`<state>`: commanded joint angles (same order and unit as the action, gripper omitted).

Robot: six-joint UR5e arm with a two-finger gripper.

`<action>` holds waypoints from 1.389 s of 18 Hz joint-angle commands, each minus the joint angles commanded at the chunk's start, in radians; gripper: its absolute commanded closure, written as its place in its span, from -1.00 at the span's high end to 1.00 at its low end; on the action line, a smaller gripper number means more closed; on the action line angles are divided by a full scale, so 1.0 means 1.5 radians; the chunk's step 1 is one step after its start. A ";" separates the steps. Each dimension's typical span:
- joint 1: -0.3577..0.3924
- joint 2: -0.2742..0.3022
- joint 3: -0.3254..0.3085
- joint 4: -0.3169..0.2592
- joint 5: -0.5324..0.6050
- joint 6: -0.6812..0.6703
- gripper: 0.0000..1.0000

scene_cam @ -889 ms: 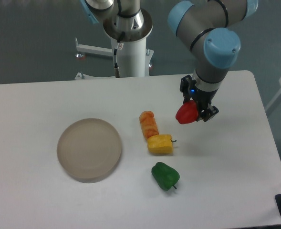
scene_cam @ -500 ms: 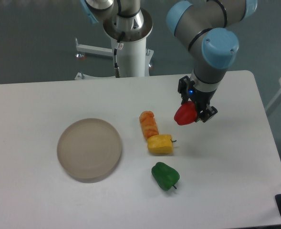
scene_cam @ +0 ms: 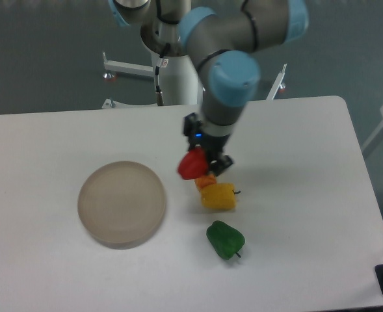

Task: Place the red pepper on the plate

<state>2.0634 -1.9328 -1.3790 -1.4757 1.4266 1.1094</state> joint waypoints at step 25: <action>-0.073 -0.064 -0.005 0.100 0.009 -0.088 1.00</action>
<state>1.9542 -2.0281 -1.3867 -1.3253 1.4404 0.9771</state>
